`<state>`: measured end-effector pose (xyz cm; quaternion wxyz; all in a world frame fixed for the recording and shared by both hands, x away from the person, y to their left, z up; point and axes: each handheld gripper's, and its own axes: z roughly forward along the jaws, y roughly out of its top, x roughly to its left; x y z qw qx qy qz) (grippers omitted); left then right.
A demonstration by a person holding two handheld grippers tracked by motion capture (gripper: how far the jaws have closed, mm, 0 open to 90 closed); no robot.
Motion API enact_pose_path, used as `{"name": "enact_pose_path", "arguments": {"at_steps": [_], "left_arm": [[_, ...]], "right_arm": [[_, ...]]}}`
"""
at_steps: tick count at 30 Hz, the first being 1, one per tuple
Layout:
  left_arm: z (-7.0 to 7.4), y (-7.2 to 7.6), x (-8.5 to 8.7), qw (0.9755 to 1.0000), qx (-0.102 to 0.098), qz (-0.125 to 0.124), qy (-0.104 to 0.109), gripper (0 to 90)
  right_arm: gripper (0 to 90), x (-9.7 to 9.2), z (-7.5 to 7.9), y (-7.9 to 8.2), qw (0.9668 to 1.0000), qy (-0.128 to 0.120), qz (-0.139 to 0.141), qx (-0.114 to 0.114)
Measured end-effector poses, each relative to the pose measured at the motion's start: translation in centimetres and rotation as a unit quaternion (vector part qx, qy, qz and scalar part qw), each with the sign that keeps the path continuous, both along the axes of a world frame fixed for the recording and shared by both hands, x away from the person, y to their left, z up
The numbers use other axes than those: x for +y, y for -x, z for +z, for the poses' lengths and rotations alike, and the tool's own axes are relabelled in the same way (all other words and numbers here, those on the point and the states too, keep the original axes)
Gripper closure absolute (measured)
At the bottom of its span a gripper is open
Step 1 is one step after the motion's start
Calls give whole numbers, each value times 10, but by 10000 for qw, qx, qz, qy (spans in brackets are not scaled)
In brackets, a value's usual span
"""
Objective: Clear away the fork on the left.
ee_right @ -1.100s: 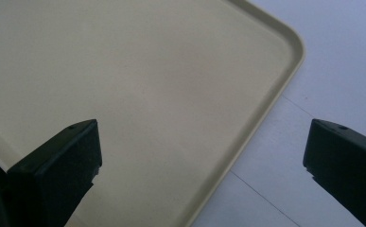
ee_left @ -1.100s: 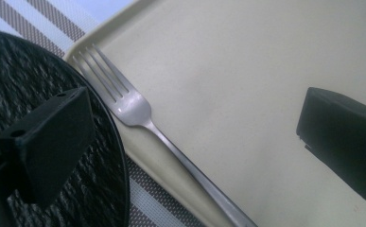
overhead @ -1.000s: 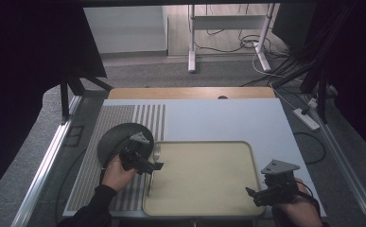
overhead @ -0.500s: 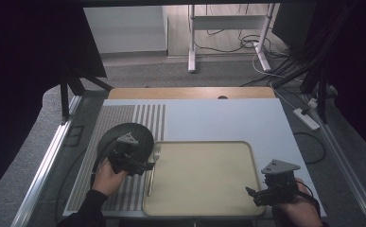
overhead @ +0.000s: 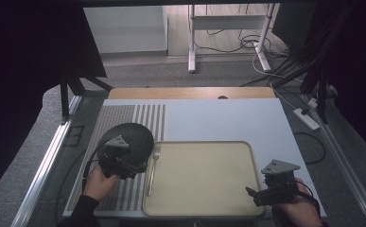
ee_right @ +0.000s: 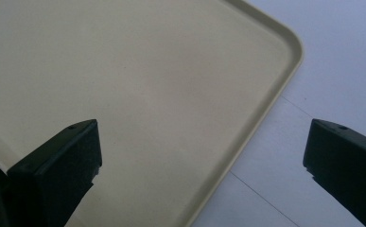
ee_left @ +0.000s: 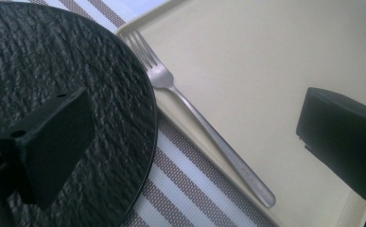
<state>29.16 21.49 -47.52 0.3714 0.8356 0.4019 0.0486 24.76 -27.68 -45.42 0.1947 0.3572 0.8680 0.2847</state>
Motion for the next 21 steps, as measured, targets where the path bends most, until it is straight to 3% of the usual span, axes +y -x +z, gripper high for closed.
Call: {"name": "enact_pose_path", "arguments": {"at_steps": [13,21], "left_arm": [[0,16,15,9994,-80,329,26,0],[-1,27,25,9991,-6,423,20,0]], "right_arm": [[0,0,0,0,10000,-19,-34,11],[0,0,0,0,10000,5,-19,12]]}}
